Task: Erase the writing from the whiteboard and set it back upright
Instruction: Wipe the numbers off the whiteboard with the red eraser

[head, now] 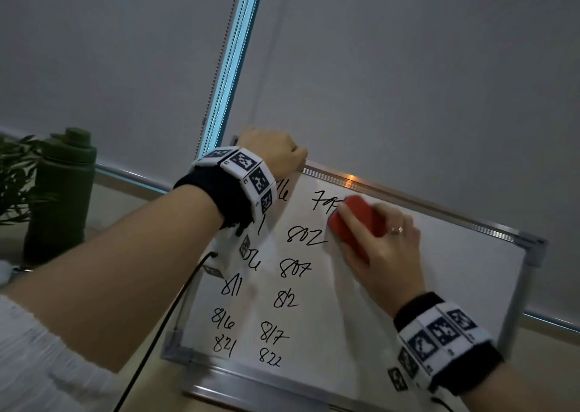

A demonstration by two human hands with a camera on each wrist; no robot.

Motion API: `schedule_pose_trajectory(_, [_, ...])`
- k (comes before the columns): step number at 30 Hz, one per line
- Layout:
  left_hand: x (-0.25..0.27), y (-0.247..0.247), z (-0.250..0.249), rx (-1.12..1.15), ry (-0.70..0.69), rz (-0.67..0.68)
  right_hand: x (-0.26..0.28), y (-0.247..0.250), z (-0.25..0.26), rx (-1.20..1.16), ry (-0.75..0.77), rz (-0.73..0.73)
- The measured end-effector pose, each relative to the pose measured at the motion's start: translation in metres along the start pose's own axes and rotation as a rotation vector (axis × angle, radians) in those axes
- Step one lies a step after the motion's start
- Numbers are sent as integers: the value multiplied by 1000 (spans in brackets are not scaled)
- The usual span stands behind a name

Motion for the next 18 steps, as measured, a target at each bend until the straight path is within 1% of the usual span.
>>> schedule_pose_trajectory(2, [1,1,-1,-25,-13,-1,25,2,19,-48,99,-43])
schedule_pose_trajectory(4, [1,1,-1,-30,-10,7,48,5,33,-42,279,-39])
schedule_pose_trajectory(6, [1,2,-1,-32,-8,12,48,4,33,-4,424,-17])
schedule_pose_trajectory(7, [2,1,-1,-32,-8,13,39,3,29,19,443,-31])
schedule_pose_trajectory(8, [2,1,-2,-31,-9,14,27,3,22,43,410,-57])
schedule_pose_trajectory(11, [3,3,-2,-12,-15,9,-12,-1,-3,103,156,-74])
schedule_pose_trajectory(13, [4,4,-3,-4,-11,7,-16,-1,-3,93,39,-75])
schedule_pose_trajectory(14, [5,5,-2,-8,-9,0,-10,0,4,69,30,-96])
schedule_pose_trajectory(15, [5,6,-2,-13,-10,-10,0,1,14,38,74,-116])
schedule_pose_trajectory(16, [6,7,-2,-16,-7,-17,12,2,27,11,182,-126])
schedule_pose_trajectory(18, [7,7,-3,-10,-1,-25,33,4,45,14,456,-80])
Point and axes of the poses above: each hand's wrist, its own x-axis away from the middle knuckle, its own y-axis out of the back of the hand, z = x × y, the point moved 4 cm from there along -x, towards the middle knuckle, and after that the axes turned 15 degrees about x, right-handed, at the moved point
